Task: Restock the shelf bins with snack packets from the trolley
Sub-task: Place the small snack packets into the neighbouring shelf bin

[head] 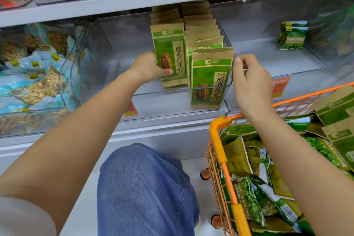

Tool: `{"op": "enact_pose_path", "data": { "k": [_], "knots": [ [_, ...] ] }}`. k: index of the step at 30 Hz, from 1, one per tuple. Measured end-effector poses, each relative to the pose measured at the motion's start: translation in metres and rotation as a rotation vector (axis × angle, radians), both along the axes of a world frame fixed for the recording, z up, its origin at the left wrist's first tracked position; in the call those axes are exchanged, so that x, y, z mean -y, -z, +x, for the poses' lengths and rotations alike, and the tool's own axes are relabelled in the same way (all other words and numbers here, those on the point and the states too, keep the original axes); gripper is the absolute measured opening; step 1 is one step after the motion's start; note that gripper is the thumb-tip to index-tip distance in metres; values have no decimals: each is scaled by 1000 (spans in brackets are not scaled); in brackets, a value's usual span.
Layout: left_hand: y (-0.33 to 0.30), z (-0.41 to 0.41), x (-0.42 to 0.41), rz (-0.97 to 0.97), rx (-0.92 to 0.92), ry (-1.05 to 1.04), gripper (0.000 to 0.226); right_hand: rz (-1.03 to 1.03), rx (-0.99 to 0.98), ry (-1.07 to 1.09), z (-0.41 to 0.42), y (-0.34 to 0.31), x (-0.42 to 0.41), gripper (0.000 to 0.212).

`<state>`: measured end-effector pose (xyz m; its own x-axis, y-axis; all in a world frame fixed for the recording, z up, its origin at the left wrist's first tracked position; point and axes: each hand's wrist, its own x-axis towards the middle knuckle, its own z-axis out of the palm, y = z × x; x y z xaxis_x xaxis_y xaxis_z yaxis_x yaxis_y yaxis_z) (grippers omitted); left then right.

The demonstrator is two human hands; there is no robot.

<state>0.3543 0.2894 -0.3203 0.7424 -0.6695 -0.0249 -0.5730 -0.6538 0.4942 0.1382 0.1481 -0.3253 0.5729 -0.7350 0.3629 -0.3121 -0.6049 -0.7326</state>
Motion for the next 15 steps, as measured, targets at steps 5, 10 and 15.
{"op": "enact_pose_path", "data": {
  "k": [5, 10, 15],
  "knots": [
    [3, -9, -2, 114, -20, 24, 50, -2, 10, -2, 0, 0, 0, 31],
    [-6, -13, -6, 81, -252, -17, 52, -20, 11, -3, 0, 0, 0, 31],
    [-20, -15, -16, -12, -425, -64, 64, 31, 35, -25, -2, -4, -3, 30]
  ]
}}
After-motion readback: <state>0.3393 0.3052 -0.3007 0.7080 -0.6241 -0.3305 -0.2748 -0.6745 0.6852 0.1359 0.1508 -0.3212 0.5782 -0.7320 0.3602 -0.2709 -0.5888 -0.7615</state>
